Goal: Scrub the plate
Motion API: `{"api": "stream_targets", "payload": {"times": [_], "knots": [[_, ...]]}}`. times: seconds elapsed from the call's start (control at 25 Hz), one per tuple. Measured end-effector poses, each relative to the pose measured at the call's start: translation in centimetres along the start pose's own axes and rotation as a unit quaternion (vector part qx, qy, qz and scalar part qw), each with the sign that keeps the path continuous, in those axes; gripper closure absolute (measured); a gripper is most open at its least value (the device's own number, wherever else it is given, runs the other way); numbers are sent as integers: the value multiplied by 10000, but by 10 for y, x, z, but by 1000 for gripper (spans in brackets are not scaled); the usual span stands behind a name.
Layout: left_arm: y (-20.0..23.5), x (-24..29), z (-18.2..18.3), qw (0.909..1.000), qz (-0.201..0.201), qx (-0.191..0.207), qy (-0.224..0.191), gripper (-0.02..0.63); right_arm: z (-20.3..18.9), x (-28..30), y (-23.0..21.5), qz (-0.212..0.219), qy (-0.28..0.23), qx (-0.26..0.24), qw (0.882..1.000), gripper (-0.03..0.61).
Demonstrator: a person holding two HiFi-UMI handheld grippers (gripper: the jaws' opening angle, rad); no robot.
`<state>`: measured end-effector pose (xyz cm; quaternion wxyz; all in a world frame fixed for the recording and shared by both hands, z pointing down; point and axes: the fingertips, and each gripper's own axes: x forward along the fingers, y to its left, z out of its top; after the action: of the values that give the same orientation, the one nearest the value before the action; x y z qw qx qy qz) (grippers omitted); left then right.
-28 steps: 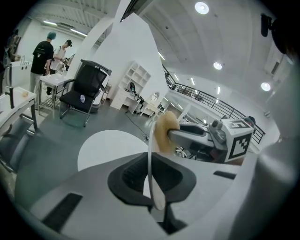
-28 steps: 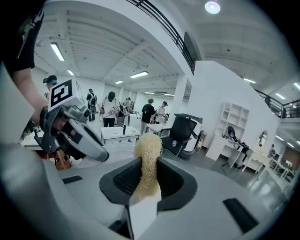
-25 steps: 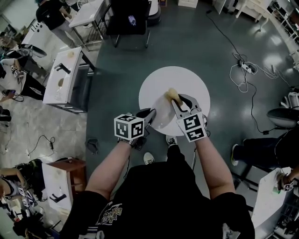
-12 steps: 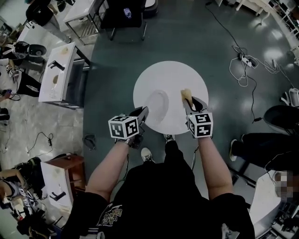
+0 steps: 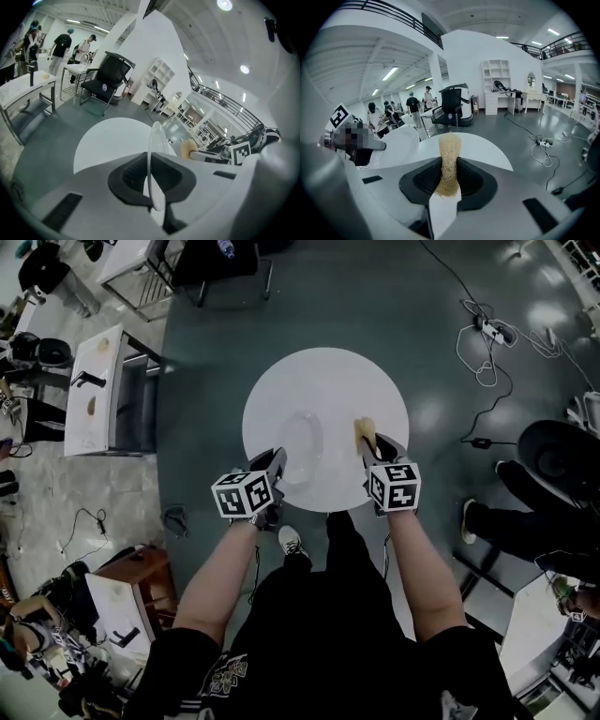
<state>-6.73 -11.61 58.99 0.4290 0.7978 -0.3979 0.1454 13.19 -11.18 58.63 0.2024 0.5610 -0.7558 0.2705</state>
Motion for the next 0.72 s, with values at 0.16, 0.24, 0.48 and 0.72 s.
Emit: {"api": "stream_targets", "payload": {"times": [0.16, 0.24, 0.48, 0.72], "knots": [[6, 30, -5, 9997, 167, -161, 56, 594, -19, 18, -25, 10, 219, 336, 9992, 477], [11, 45, -9, 9993, 244, -247, 98, 594, -30, 28, -34, 24, 324, 452, 9985, 479], [23, 78, -17, 9979, 486, -364, 209, 592, -50, 55, -50, 158, 635, 477, 9967, 479], [37, 94, -30, 9958, 729, -469, 304, 592, -60, 77, -54, 302, 795, 515, 9950, 477]]}}
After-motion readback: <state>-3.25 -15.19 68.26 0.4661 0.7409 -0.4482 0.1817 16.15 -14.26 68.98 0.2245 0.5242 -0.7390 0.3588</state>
